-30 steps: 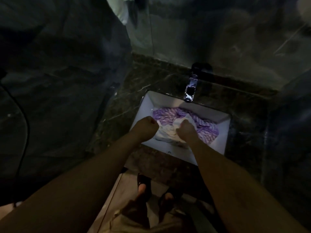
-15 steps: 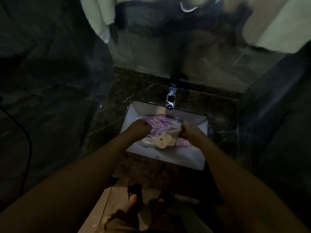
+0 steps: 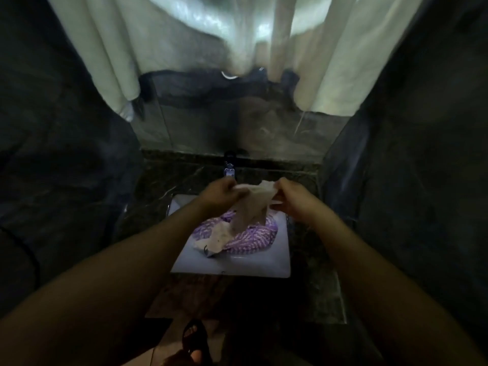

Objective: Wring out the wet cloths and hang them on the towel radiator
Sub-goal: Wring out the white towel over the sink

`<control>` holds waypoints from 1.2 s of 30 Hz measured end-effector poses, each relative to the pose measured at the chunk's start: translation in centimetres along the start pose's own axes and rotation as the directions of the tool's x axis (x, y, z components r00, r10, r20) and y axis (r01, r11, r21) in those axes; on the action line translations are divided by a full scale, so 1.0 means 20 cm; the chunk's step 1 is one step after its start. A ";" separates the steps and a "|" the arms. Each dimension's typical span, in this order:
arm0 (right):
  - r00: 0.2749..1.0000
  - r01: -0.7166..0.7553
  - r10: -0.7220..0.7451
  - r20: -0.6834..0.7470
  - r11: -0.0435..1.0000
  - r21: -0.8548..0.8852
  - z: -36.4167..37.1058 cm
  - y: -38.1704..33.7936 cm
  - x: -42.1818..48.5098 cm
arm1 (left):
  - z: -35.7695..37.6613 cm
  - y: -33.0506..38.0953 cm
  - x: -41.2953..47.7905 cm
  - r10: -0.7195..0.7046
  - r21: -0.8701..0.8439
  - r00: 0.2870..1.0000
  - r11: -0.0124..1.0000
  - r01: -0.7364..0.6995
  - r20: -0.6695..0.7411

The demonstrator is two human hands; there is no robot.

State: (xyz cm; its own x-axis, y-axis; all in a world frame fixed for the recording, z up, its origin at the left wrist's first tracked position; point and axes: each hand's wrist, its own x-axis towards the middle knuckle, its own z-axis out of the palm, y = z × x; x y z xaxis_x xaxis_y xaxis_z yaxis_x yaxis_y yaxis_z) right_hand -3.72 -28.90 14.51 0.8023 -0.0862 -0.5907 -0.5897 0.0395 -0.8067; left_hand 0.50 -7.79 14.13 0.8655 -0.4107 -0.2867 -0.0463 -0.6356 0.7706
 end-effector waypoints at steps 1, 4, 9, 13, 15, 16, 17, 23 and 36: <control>0.999 0.024 -0.025 -0.030 0.999 -0.038 -0.01 0.00 -0.02 | -0.04 0.05 0.01 0.030 0.009 0.999 1.000 -0.029 -0.036; 0.997 0.050 -0.055 -0.061 0.995 -0.083 -0.02 0.01 -0.05 | -0.13 0.22 0.00 0.120 -0.010 0.991 0.993 -0.121 -0.062; 0.986 0.158 -0.154 -0.069 0.985 0.063 -0.05 -0.02 0.02 | -0.23 0.44 -0.03 0.291 -0.010 0.954 0.956 -0.293 -0.077; 0.980 0.193 -0.197 -0.004 0.958 0.213 0.03 -0.12 -0.11 | -0.33 0.59 -0.04 0.360 -0.006 0.920 0.931 -0.365 -0.153; 0.969 0.228 -0.244 0.034 0.942 0.247 0.05 -0.14 -0.12 | -0.40 0.65 -0.05 0.398 0.023 0.897 0.915 -0.402 -0.191; 0.965 0.239 -0.258 0.043 0.935 0.262 0.06 -0.15 -0.11 | -0.43 0.67 -0.05 0.413 0.043 0.890 0.910 -0.413 -0.196; 0.959 0.252 -0.278 0.059 0.928 0.273 0.07 -0.17 -0.12 | -0.47 0.69 -0.07 0.422 0.059 0.884 0.906 -0.419 -0.201; 0.920 0.322 -0.349 0.180 0.933 0.162 0.07 -0.28 -0.15 | -0.57 0.77 -0.12 0.418 0.087 0.875 0.908 -0.409 -0.246; 0.925 0.273 -0.374 0.057 0.554 -0.787 -0.06 -0.22 -0.16 | -0.69 0.77 -0.16 0.442 0.265 0.865 0.886 -0.380 -0.239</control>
State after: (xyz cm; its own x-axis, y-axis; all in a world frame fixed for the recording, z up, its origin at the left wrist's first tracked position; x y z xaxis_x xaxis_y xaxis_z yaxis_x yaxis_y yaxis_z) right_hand -3.77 -29.95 19.94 0.9686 -0.0377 -0.2457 -0.1809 -0.7848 -0.5927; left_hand 3.96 -7.26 34.67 0.8468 -0.4801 0.2288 -0.5022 -0.5804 0.6410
